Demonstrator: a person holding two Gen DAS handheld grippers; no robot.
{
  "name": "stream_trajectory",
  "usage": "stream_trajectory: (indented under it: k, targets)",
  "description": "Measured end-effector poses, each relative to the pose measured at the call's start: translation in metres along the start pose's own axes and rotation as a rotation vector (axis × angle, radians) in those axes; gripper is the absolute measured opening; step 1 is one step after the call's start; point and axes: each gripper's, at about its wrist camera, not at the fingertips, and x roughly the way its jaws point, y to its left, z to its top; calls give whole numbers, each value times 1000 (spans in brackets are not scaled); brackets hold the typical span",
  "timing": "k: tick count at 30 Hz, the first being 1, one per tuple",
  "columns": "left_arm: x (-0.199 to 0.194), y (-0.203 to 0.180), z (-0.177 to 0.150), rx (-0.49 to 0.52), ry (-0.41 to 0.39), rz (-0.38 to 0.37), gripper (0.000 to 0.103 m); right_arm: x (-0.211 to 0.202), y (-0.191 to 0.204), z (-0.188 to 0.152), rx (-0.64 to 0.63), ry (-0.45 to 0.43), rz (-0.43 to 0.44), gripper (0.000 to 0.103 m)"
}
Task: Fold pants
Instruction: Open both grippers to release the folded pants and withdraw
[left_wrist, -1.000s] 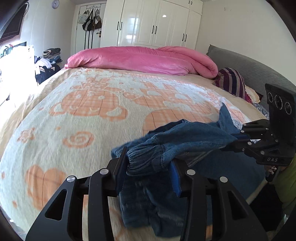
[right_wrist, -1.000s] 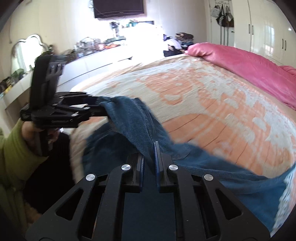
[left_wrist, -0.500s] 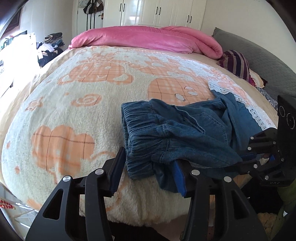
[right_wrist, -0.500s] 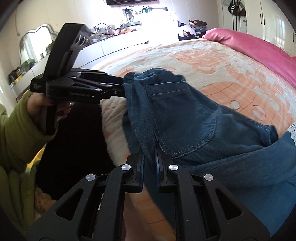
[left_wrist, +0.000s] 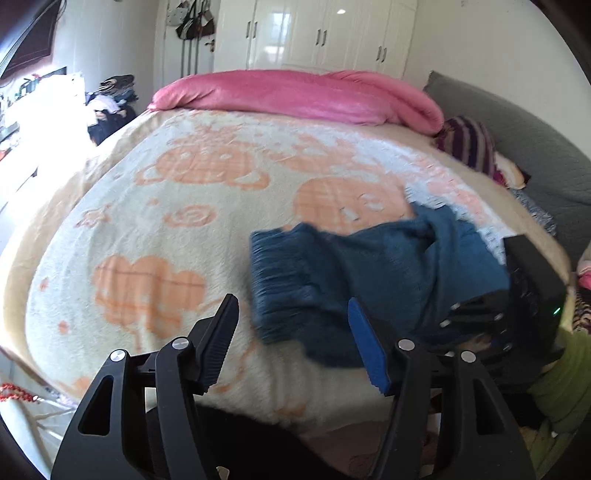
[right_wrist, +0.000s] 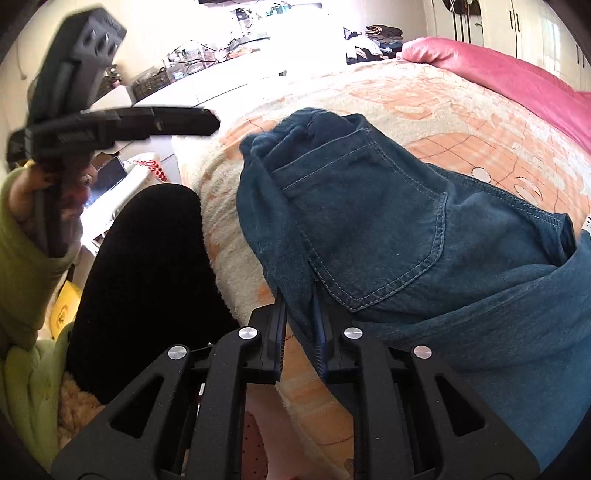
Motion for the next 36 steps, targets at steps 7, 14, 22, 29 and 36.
stream_trajectory:
  k: [7, 14, 22, 29, 36]
  targets:
    - [58, -19, -3, 46, 98, -17, 61, -25, 4, 1, 31, -50, 28, 28]
    - [71, -12, -10, 40, 106, -6, 61, -42, -11, 6, 120, -104, -60, 40]
    - [71, -12, -11, 31, 90, -7, 61, -2, -32, -4, 237, 22, -78, 46]
    - [45, -11, -5, -25, 5, -27, 63, -44, -42, -5, 254, -92, -122, 57]
    - [14, -27, 9, 16, -70, -29, 68, -92, -84, -21, 395, -171, -241, 68]
